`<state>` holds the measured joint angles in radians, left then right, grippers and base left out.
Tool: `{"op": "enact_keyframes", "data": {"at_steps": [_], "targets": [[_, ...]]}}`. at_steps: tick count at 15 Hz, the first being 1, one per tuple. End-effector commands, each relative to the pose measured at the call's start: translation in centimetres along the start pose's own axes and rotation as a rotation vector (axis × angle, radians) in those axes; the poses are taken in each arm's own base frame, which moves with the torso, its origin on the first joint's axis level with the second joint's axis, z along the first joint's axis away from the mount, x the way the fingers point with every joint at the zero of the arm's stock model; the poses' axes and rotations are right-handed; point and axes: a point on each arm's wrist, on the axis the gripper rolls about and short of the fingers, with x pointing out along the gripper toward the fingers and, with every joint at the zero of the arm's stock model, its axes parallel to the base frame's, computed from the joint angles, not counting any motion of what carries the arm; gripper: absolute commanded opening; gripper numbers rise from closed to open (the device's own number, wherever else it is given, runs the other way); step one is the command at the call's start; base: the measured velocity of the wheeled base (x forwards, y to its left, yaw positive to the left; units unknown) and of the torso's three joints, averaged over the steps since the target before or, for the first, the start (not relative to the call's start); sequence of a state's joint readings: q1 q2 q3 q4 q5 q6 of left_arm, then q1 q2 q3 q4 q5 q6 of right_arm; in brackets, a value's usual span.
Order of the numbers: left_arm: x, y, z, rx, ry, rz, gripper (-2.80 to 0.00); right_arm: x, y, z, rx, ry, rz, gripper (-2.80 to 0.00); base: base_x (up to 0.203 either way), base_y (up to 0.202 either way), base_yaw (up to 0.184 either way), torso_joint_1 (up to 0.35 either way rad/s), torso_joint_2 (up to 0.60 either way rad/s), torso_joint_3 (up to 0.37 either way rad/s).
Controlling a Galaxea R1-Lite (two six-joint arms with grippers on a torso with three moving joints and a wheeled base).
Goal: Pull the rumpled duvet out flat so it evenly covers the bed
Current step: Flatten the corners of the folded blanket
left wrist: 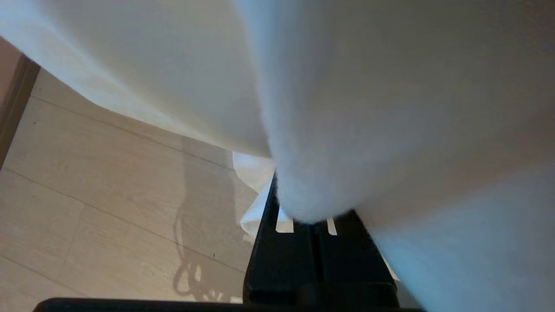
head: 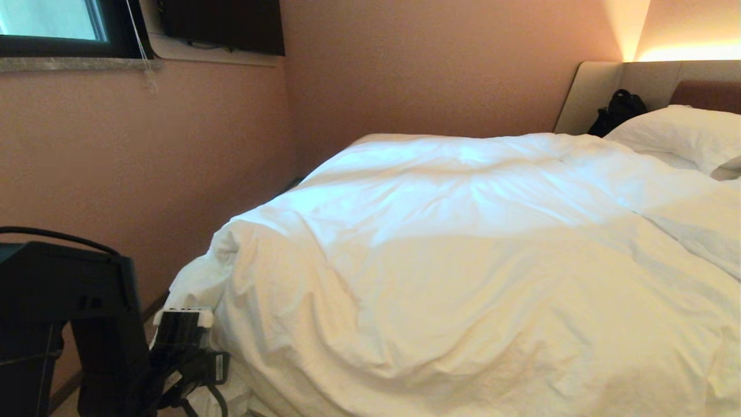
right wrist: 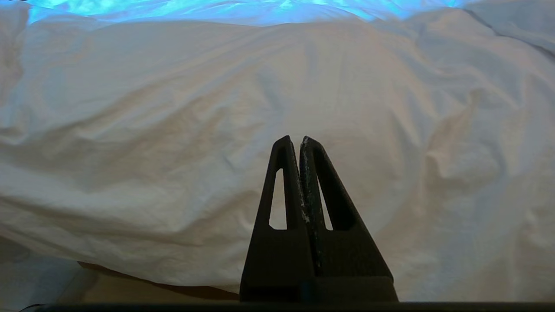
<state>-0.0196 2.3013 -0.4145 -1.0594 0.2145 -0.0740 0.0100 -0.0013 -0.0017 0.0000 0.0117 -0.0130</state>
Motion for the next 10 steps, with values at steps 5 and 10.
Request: {"op": "enact_keyframes", "data": {"at_steps": [5,10], "targets": [[-2.7,0.4,2.7,-0.033,-0.126,-0.010,-2.80,0.0,0.0,0.0,-0.001,0.001,0.000,-2.80,0.000,0.000,0.000,0.000,0.00,0.000],[-8.4,1.5,7.6,-0.083,-0.351,-0.017,-2.80,0.0,0.0,0.0,-0.001,0.001,0.001,-2.80,0.000,0.000,0.000,0.000,0.00,0.000]]}}
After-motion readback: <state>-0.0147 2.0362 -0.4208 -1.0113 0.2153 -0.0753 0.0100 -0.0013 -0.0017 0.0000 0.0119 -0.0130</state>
